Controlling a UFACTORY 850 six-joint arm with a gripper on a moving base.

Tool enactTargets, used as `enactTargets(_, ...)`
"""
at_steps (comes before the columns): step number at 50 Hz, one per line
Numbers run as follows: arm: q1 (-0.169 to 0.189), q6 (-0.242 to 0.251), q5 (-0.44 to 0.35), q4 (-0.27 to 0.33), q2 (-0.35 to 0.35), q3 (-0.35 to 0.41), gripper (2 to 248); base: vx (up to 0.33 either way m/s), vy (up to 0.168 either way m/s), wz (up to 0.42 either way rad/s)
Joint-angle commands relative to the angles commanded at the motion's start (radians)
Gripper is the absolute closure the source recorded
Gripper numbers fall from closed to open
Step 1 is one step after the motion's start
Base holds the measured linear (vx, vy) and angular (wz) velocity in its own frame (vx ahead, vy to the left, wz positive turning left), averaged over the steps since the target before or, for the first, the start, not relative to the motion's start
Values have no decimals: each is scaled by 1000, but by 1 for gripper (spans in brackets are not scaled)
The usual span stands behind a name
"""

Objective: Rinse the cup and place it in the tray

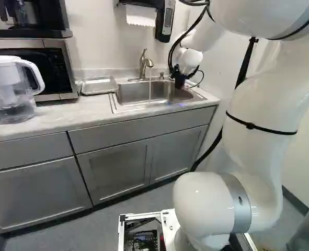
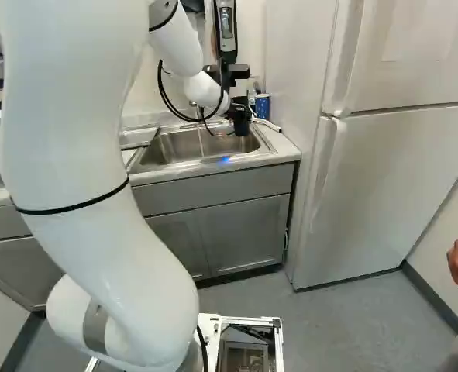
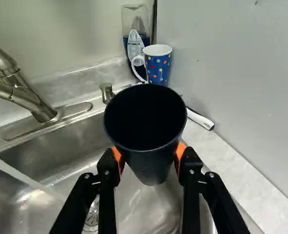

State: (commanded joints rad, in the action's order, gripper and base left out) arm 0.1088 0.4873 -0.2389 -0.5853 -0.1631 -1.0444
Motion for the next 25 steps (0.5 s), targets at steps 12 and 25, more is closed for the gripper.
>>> enactTargets(12,-6,0,0,0,2,2,129,0,0,0)
enactTargets(25,-8,0,0,0,2,3,129,0,0,0)
